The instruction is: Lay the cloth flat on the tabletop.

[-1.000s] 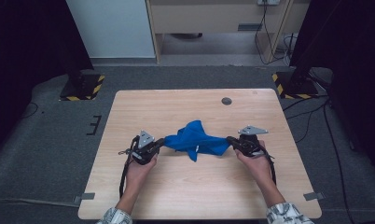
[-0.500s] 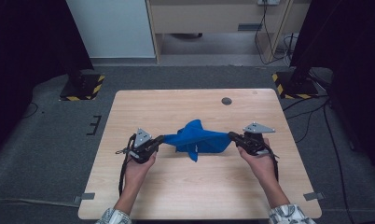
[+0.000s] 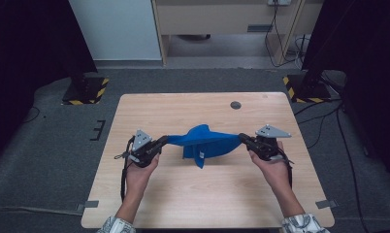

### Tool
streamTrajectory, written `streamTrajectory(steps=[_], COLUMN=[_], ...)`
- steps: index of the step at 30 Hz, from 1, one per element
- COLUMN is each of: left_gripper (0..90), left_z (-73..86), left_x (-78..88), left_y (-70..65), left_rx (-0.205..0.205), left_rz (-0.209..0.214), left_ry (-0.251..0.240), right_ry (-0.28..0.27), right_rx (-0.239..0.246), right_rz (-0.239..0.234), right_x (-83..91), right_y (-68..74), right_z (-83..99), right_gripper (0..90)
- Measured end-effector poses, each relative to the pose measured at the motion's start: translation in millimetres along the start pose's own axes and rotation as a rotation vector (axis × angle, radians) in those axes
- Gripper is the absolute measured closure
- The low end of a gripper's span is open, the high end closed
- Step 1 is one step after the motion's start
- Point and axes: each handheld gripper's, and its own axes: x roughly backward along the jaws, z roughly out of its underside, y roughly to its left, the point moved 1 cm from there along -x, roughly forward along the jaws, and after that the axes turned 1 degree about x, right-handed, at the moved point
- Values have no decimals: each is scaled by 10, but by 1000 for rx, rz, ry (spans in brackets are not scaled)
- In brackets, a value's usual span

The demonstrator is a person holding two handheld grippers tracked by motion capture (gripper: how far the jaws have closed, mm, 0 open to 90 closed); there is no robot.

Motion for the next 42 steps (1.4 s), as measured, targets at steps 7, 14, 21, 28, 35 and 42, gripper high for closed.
streamTrajectory(steps=[7,14,21,28,35,42], left_gripper=[882,882,883,883,883,884], left_z=[-27,-88,-112,-171,-228,-297], left_x=[34,78,89,141,181,232], left_y=[18,-6,-24,-39,-73,-115], left_rx=[7,1,2,2,-6,-13], left_rz=[-7,-6,-3,-2,4,11], left_ry=[-8,-28,-31,-50,-62,-79], right_ry=[-13,-27,-36,-63,-79,-92], right_rx=[16,21,20,26,35,40], right_rz=[-4,-9,-10,-14,-16,-22], right_x=[36,79,128,197,279,357], right_y=[67,72,83,110,131,161], right_z=[-64,-104,-146,-218,-293,-365], right_gripper=[874,874,874,874,874,874])
